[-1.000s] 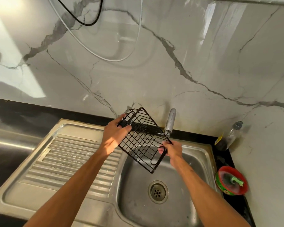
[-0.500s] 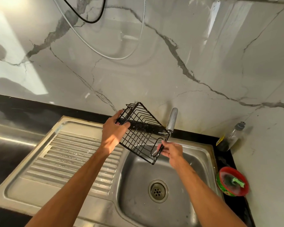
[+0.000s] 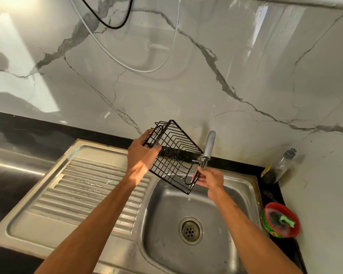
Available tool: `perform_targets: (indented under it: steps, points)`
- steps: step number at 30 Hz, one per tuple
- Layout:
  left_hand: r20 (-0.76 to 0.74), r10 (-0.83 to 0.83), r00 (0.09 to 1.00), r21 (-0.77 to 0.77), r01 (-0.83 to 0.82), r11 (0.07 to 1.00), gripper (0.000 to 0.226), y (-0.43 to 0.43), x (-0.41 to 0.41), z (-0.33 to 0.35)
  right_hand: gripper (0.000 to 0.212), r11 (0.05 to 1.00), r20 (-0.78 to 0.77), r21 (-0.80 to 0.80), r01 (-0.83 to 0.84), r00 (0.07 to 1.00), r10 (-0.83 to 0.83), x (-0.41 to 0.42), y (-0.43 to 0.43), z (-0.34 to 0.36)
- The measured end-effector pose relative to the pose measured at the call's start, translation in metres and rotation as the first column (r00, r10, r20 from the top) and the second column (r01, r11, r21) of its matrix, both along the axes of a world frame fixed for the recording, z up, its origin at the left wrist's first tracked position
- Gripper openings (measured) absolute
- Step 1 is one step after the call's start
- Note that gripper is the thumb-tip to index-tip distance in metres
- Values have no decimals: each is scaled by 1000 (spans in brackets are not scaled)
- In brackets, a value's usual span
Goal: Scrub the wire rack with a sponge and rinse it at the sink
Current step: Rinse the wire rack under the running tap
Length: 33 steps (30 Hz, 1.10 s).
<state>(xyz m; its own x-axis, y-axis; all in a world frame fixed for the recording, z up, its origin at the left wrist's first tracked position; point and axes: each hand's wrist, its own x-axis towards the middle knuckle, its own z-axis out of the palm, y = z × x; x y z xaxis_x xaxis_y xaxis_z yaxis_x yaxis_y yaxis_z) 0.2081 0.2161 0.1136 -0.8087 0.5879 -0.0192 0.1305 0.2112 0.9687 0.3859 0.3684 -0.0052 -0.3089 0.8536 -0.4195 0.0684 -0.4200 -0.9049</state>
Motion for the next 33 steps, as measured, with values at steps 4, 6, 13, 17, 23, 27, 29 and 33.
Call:
perform_targets:
  steps: [4,6,13,17,23,27,29,33]
  points:
    - [27,-3,1000,-11,3,1000,69,-1,0,-4,16,997,71,34,-67,995,65,3,-1,-2]
    - [45,-8,999,-12,8,1000,68,0,2,-5,18,1000,35,16,-10,999,10,5,-2,-3]
    - [92,-26,995,0,26,1000,69,1,7,-8,20,999,-10,-6,33,999,-33,9,-7,-4]
    - [97,-25,995,6,25,1000,70,1,8,-9,15,1000,6,-11,-27,1000,27,10,-9,0]
    - [111,-4,994,26,1,1000,69,0,9,-6,18,1000,-21,-23,-5,1000,5,11,-9,0]
    - [115,10,993,6,-10,1000,70,1,11,-6,19,992,46,-52,-113,992,115,17,-13,-7]
    - [121,26,992,30,-30,999,69,-1,12,-8,15,1000,31,-13,-4,1000,5,15,-11,-8]
    - [88,39,995,5,-39,999,69,-2,9,-5,24,983,138,-2,-186,973,185,13,-15,-11]
